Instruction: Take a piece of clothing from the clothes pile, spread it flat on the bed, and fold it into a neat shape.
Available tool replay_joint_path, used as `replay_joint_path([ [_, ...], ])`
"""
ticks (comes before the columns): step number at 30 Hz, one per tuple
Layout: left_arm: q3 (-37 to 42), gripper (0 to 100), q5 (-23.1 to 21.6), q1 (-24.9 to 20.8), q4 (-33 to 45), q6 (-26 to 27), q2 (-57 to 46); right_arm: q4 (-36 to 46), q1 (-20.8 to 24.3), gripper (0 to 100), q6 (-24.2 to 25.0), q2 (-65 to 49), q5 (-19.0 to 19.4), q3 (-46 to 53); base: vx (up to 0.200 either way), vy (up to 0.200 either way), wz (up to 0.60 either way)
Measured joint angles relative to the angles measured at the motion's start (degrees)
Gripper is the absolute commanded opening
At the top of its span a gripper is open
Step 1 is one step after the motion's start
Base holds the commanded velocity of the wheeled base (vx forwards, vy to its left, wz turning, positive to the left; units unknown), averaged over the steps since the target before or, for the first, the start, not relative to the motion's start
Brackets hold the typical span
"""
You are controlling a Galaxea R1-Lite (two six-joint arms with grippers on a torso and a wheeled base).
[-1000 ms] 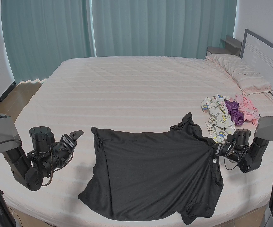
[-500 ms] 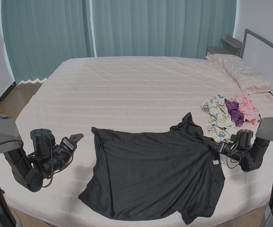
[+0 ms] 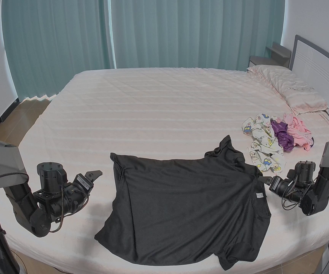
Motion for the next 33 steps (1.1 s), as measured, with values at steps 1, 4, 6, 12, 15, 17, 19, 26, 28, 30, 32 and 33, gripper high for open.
replay_joint_path([
  [1,0.2,100,-0.17,-0.15,0.0,-0.02,0.04,-0.69,0.52,100,0.62,-0.66,-0.06,1.79,-0.2,0.0,0.0],
  [4,0.72,100,-1.02,-0.54,0.0,-0.02,0.15,-4.83,1.94,100,3.34,-2.1,-0.6,6.68,-0.2,0.0,0.0],
  [6,1.02,100,-1.71,-0.69,0.04,-0.07,0.26,-8.59,2.79,100,5.45,-2.67,-1.15,9.85,-0.2,0.0,0.0],
  [12,1.68,100,-2.69,-1.96,0.04,-0.07,1.52,-16.4,4.86,100,10.09,-2.76,-2.85,17.43,0.0,0.0,0.0],
  [15,2.18,100,-2.77,-3.84,0.01,0.12,3.32,-16.59,5.36,100,11.03,-2.58,-3.15,19.01,0.0,0.0,0.0],
  [17,2.32,100,-2.44,-5.3,0.0,0.34,4.83,-16.59,5.53,100,11.33,-2.49,-3.21,19.63,0.0,0.0,0.0],
  [19,2.16,100,-1.78,-7.07,-0.18,0.8,6.36,-16.59,5.8,100,11.46,-2.45,-3.27,20.15,0.0,0.0,0.0],
  [26,-0.17,100,5.44,-13.68,-1.06,3.4,9.11,-16.62,7.2,100,11.35,-2.56,-3.45,21.02,0.0,0.0,0.0],
  [28,-0.94,100,7.23,-15.01,-1.04,6.88,9.68,-16.65,7.49,100,11.3,-2.65,-3.54,21.28,0.0,0.0,0.0],
  [30,-1.73,100,8.87,-15.8,-0.98,11.84,10.31,-16.64,7.73,100,11.22,-2.71,-3.64,21.48,0.0,0.0,0.0],
  [32,-2.67,100,11.2,-16.27,-0.9,17.66,11.06,-16.59,7.84,100,11.14,-2.78,-3.8,21.67,0.0,0.0,0.0],
  [33,-3.25,100,12.57,-16.58,-0.82,20.76,11.5,-16.64,7.9,100,11.12,-2.82,-3.91,21.7,0.0,0.0,0.0],
])
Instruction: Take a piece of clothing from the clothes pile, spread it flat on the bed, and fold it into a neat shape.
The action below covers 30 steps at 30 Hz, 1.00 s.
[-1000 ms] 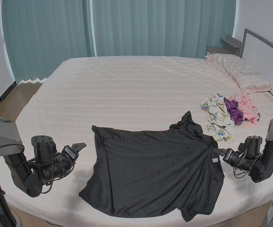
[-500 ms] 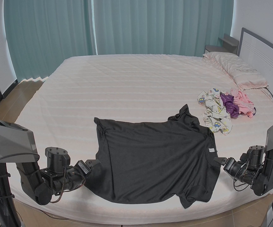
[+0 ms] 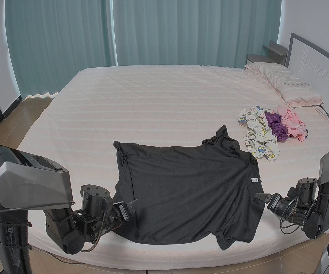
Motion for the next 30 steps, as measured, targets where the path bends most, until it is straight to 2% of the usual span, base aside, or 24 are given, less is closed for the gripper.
replay_joint_path([
  [4,-2.47,100,5.07,-1.05,1.95,10.47,1.73,0.02,0.16,100,-0.09,-0.11,-0.33,0.26,0.0,0.0,0.0],
  [7,-4.79,100,7.51,-2.17,5.89,14.06,2.86,0.0,0.41,100,-0.2,-0.21,-0.52,0.48,0.0,0.0,0.0],
  [13,-7.28,100,8.44,-3.57,11.64,15.17,4.28,0.02,1.38,100,-0.28,-0.66,-1.34,1.18,0.0,0.0,0.0],
  [20,-8.05,100,8.48,-2.54,15.56,16.27,4.96,0.02,1.6,100,-0.22,-1.07,-1.48,1.55,0.0,0.0,0.0],
  [24,-7.83,100,8.81,-0.24,17.38,16.64,4.58,0.02,1.71,100,-0.2,-1.16,-1.45,1.71,0.0,0.0,0.0],
  [30,-5.68,100,9.53,5.66,18.07,19.35,2.93,0.02,1.74,100,-0.2,-1.18,-1.48,1.82,0.0,0.0,0.0],
])
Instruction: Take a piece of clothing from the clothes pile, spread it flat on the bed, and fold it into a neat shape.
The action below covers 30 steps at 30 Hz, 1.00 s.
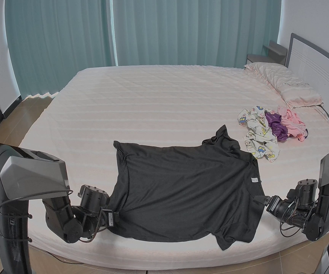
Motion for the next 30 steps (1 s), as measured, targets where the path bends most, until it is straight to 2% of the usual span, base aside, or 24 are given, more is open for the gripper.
replay_joint_path([
  [10,5.19,100,-0.9,11.19,-0.35,4.05,-3.34,0.0,0.0,100,0.0,0.04,0.0,0.04,0.0,0.0,0.0],
  [17,8.0,100,-10.05,14.06,-0.33,2.73,-7.86,0.0,0.05,100,0.0,0.28,0.07,0.04,0.0,0.0,0.0],
  [25,8.91,100,-22.87,13.84,0.04,-8.75,-14.23,0.0,0.18,100,0.05,0.96,0.49,0.09,0.0,0.0,0.0],
  [30,8.22,100,-25.42,13.84,-0.05,-18.04,-15.91,0.0,0.57,100,0.05,1.9,0.56,0.06,0.0,0.0,0.0],
])
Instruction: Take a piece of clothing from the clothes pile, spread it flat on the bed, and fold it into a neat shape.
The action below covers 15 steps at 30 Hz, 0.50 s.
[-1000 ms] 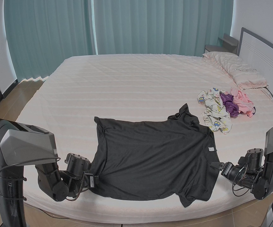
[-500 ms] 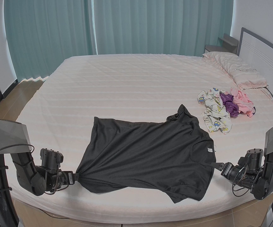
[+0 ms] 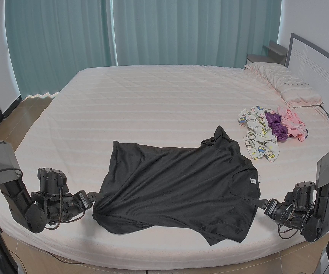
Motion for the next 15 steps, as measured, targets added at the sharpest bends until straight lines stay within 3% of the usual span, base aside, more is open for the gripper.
replay_joint_path([
  [5,-0.77,100,-5.03,-0.57,-0.28,-6.44,-0.27,0.0,2.84,100,0.72,1.0,-0.13,0.05,0.0,0.0,0.0],
  [15,-0.68,100,-6.52,-1.21,-7.45,-8.13,5.02,-0.02,13.95,100,5.4,3.8,-2.24,1.88,0.0,0.0,0.0],
])
